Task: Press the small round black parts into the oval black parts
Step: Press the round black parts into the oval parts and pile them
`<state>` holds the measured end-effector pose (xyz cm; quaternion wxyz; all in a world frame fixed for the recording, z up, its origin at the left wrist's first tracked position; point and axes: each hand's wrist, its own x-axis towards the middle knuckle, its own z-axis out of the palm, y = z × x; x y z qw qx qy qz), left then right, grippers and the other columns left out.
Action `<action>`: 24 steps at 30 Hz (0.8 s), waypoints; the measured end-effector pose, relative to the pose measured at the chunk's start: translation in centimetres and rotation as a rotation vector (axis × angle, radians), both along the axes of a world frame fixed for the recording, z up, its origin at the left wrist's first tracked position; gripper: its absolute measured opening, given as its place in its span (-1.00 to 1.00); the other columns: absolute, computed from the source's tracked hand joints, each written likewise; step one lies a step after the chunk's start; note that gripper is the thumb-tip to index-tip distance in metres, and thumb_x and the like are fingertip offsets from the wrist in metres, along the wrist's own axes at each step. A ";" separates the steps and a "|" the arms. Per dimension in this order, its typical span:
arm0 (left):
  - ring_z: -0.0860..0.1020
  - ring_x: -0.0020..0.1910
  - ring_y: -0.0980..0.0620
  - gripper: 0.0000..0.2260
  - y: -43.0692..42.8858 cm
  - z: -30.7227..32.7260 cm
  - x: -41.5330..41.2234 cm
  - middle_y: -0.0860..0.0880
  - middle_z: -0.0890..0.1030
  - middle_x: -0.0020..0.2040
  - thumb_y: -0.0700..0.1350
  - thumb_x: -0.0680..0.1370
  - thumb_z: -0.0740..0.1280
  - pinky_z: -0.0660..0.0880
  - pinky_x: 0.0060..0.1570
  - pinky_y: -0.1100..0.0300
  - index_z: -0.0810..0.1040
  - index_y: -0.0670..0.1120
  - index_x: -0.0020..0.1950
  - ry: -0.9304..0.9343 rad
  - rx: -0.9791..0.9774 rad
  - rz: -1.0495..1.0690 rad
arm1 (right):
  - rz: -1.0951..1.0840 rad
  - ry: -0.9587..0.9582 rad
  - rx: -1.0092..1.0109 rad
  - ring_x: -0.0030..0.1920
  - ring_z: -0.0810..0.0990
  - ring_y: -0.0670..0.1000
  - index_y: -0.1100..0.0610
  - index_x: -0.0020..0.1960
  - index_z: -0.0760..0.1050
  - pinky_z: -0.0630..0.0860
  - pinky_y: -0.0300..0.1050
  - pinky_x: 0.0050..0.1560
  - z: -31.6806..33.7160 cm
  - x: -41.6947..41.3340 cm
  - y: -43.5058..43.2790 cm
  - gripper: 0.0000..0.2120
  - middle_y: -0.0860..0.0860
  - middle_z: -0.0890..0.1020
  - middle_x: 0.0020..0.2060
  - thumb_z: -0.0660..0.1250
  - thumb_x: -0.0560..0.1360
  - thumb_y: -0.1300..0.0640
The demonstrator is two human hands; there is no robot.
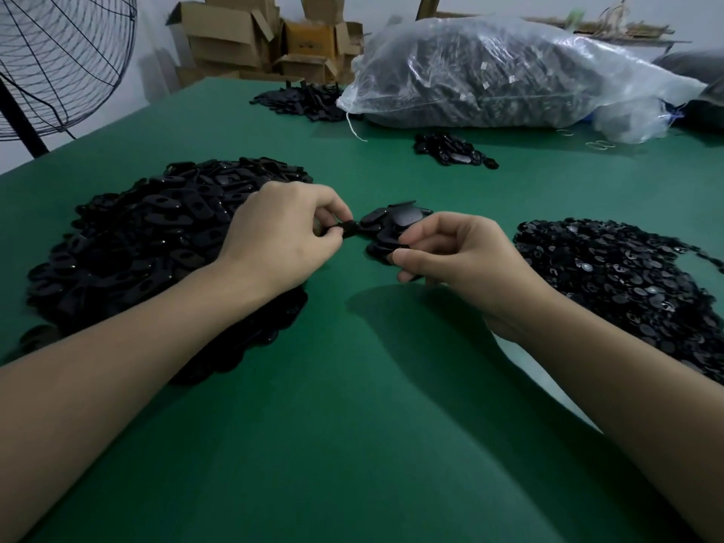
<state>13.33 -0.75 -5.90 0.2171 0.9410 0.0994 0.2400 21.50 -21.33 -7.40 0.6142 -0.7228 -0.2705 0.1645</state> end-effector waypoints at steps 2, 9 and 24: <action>0.72 -0.17 0.00 -0.87 -0.8 0.0 -0.9 0.06 0.73 -0.19 -0.15 0.53 0.49 0.67 -0.09 0.02 0.71 0.03 0.05 0.005 -0.298 -0.073 | 0.008 0.041 0.022 -0.25 0.73 0.02 0.14 -0.06 0.59 0.49 -0.23 -0.35 0.3 -0.3 -0.1 -0.80 0.21 0.73 -0.17 0.58 0.40 0.22; 0.76 -0.18 -0.07 -0.81 -3.9 -1.4 -3.9 -0.16 0.74 -0.07 -0.28 0.56 0.46 0.64 -0.28 0.22 0.64 -0.12 0.16 0.020 -0.997 -0.230 | 0.103 0.125 0.146 -0.39 0.68 0.00 0.12 -0.05 0.46 0.51 -0.22 -0.39 0.6 -2.5 -0.7 -0.70 0.13 0.75 -0.14 0.53 0.35 0.07; 0.76 -0.13 -0.03 -0.73 -4.7 -2.5 -5.4 0.02 0.74 -0.11 -0.33 0.50 0.48 0.63 -0.15 0.28 0.70 -0.04 0.13 -0.063 -1.049 -0.347 | 0.066 0.124 0.184 -0.41 0.59 -0.01 0.10 -0.17 0.52 0.49 -0.22 -0.39 -0.1 -4.3 -1.9 -0.76 0.16 0.70 -0.25 0.52 0.34 0.00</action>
